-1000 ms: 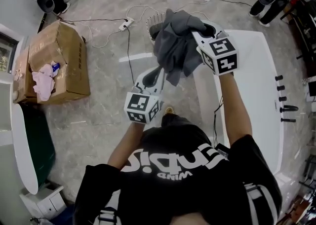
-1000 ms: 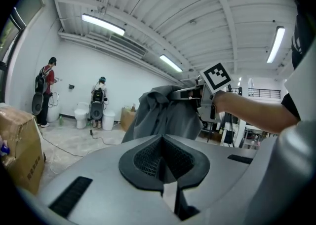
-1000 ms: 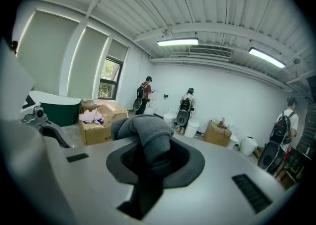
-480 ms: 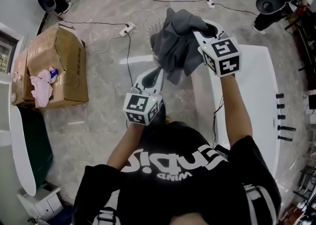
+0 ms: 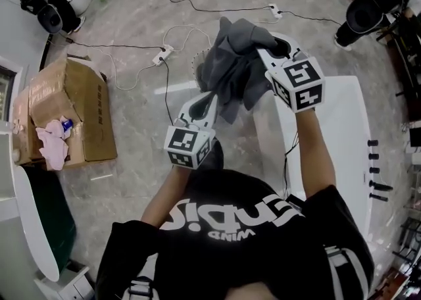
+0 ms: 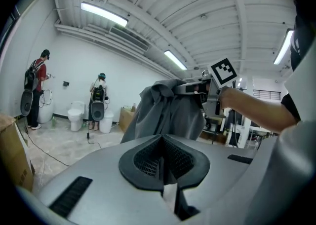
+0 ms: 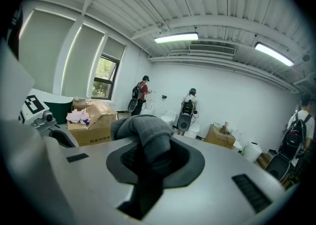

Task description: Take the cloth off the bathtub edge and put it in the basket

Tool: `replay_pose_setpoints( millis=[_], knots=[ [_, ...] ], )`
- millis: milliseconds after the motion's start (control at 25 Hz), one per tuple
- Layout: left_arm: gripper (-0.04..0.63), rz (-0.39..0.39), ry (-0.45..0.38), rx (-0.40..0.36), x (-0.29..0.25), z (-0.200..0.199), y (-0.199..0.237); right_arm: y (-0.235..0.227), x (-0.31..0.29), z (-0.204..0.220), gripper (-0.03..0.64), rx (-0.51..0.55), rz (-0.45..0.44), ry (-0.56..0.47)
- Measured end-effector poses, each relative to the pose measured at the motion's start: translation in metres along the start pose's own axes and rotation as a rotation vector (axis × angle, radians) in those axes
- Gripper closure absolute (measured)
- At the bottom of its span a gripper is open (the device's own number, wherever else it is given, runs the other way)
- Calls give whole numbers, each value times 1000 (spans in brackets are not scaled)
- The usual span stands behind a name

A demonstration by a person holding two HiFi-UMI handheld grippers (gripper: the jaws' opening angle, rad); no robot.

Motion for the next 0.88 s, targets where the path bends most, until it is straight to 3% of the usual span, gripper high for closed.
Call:
replay_pose_setpoints(
  millis=[480, 880],
  knots=[
    [584, 76, 31, -15, -101, -45, 102, -69, -91, -23, 557, -31, 71, 10],
    [583, 71, 71, 25, -150, -53, 118, -102, -130, 0, 557, -101, 52, 55]
  ],
)
Point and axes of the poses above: the fingertips, and each gripper's own axes: x backward along the fingers, y to its left, z out of its underside, the point moved 6 cm from there along x, backward along the fingers, and after that the axes turned 3 degrees about y, right-handed, at the moved point
